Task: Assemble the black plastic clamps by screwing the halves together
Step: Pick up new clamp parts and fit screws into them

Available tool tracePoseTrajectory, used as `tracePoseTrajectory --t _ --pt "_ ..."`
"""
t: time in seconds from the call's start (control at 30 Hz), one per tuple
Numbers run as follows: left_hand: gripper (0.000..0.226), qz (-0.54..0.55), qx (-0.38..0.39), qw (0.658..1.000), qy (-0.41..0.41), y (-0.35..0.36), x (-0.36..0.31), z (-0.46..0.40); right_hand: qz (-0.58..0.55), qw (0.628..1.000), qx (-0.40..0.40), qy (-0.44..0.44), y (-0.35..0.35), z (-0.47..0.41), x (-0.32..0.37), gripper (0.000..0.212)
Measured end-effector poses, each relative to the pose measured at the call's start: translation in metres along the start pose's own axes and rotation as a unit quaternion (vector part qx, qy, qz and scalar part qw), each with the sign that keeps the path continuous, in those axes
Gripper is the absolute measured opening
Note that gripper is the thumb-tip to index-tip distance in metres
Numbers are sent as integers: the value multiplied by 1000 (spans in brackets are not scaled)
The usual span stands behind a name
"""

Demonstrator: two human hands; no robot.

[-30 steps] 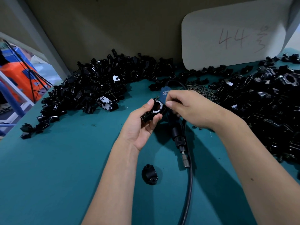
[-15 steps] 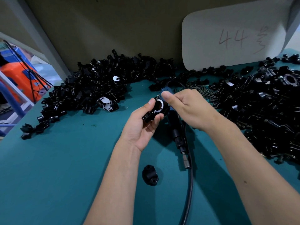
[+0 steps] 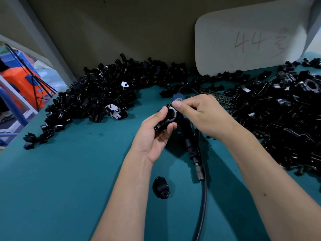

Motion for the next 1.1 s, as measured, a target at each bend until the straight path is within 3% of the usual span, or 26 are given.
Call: tracePoseTrajectory --t 0.1,0.23,0.4,0.57,0.7,0.83,0.9,1.0,1.1 --pt "17 -4 -1 1000 1 -1 0 0 -4 999 37 31 1 -1 -2 62" --pt "18 -4 -14 1000 0 -5 1 -1 26 995 89 32 -1 -2 -5 48" --pt "19 -1 16 1000 15 -4 1 0 13 997 71 36 -4 -2 -9 57" --pt "17 -26 36 999 26 -2 1 -1 37 999 40 0 -3 -2 -12 40" --pt "18 -37 53 997 38 -1 1 -2 43 999 -9 -3 0 -3 -8 55" --pt "15 -61 45 995 72 -2 2 -7 61 994 -64 70 -1 -4 -11 70" --pt "11 -83 45 991 94 -2 1 -8 69 994 -76 48 -3 -4 -11 61" --pt "24 -102 56 987 115 -1 1 -10 53 998 -24 -27 1 -4 -7 32" --pt "22 -134 64 980 130 -2 0 -9 71 997 -4 -43 6 -6 -8 35"
Point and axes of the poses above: each hand's wrist, its own z-axis away from the middle knuckle, its own y-axis out of the palm, x = y × z, the point moved 4 cm from there along -z, towards the middle knuckle, and after that the axes turned 14 degrees about y, right-handed, at the moved point
